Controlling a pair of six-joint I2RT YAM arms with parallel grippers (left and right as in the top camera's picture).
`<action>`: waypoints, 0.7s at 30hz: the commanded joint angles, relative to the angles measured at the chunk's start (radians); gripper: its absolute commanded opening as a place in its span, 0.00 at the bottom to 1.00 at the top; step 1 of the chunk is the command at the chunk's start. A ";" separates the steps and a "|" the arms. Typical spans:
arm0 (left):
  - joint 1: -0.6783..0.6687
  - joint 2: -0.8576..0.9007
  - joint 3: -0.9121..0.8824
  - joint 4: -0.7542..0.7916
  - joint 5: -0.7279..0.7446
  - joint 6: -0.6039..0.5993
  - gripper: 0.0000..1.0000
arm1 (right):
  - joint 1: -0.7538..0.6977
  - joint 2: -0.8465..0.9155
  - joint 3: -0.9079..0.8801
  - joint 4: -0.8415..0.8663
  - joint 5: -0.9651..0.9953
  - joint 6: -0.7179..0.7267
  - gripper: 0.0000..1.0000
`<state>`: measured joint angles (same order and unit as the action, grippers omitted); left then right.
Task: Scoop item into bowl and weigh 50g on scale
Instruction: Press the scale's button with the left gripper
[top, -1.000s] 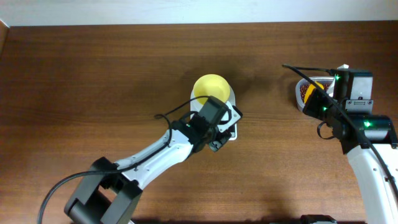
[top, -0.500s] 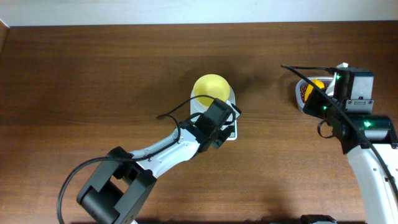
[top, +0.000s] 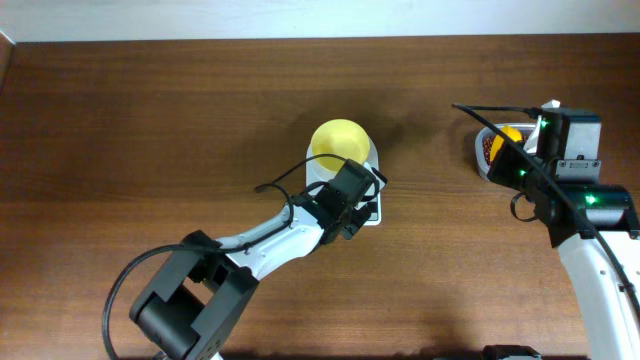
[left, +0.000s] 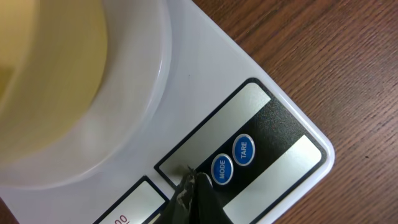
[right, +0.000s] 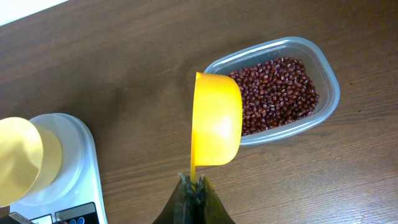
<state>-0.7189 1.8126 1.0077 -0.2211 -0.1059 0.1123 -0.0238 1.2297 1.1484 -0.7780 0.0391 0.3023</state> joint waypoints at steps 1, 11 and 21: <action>0.000 0.028 0.008 0.004 -0.008 0.017 0.00 | -0.004 0.001 0.024 0.005 0.002 -0.010 0.04; 0.000 0.073 0.008 0.000 -0.008 0.035 0.00 | -0.004 0.001 0.024 0.005 0.002 -0.010 0.04; 0.000 -0.207 0.011 -0.146 -0.006 0.035 0.00 | -0.004 0.001 0.024 0.055 0.002 -0.009 0.04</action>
<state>-0.7189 1.7821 1.0222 -0.3325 -0.1059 0.1349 -0.0238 1.2297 1.1488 -0.7490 0.0395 0.3027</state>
